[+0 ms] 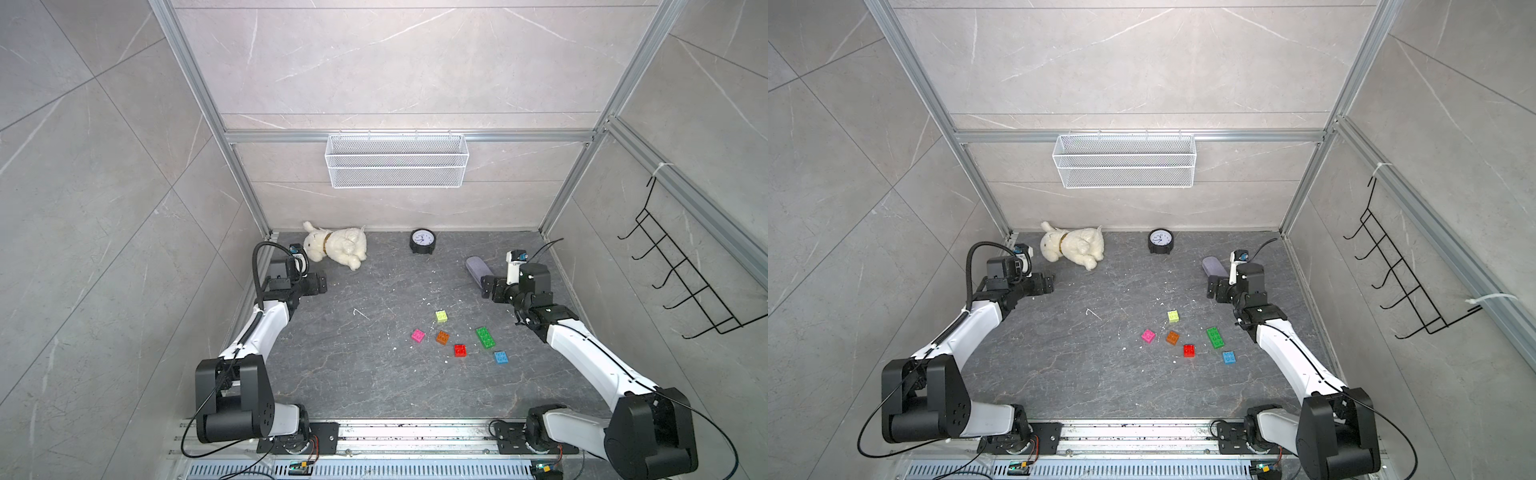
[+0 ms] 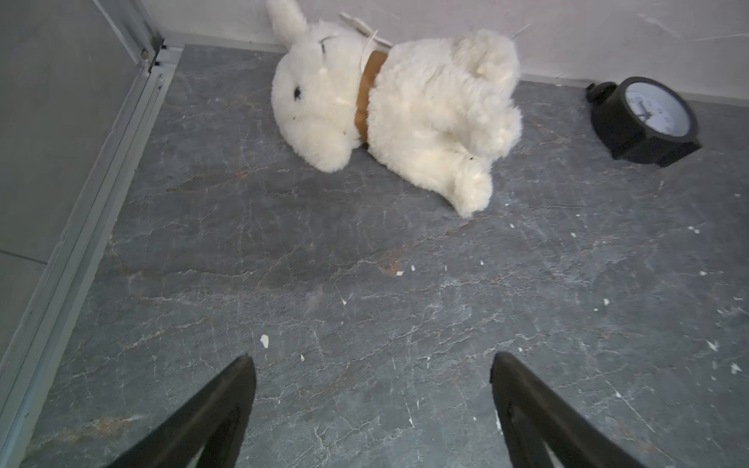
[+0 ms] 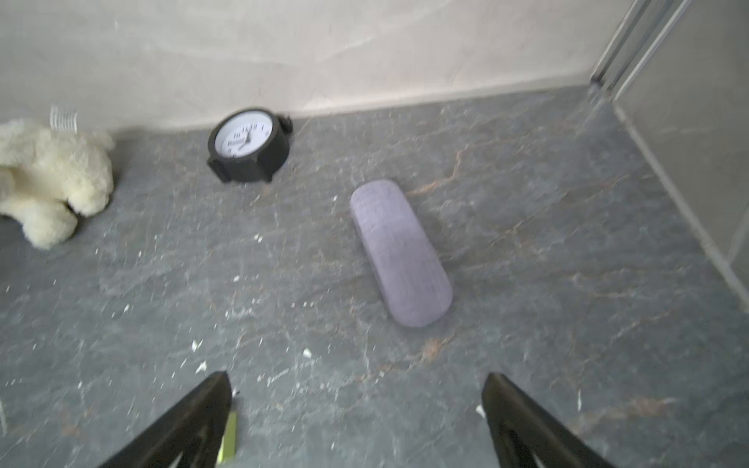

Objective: Assemble the letter y with lego
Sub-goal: Pick up the lego brick from the center of the board.

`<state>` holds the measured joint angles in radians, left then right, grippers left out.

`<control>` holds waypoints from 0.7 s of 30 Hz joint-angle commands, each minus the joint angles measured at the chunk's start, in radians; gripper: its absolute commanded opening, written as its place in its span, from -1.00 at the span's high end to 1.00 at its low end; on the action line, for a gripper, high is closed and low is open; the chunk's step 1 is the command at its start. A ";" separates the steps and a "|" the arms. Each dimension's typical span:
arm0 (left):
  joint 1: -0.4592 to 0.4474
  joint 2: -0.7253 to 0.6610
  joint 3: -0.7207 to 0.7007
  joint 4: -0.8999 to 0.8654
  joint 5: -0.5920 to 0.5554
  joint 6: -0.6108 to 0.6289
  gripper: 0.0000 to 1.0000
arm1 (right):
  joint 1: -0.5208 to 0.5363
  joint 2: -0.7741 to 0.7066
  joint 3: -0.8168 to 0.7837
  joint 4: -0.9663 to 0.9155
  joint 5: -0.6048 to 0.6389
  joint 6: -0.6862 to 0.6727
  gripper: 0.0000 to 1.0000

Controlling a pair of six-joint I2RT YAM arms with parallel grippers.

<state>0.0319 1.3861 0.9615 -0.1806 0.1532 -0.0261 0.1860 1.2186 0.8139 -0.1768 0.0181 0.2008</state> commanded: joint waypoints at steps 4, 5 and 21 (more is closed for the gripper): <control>-0.058 -0.052 0.001 -0.214 0.106 -0.045 -0.84 | 0.196 0.034 0.136 -0.522 0.056 0.200 -0.99; -0.062 -0.054 -0.027 -0.190 0.126 -0.055 -0.84 | 0.237 0.046 0.148 -0.555 0.067 0.223 -0.99; -0.061 -0.098 -0.183 -0.108 0.175 -0.054 -0.82 | 0.514 0.352 0.251 -0.532 0.074 0.629 -0.33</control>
<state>-0.0330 1.3220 0.7773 -0.3080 0.2985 -0.0719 0.6983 1.5345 1.0321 -0.7059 0.0647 0.7345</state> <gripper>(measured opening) 0.912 0.675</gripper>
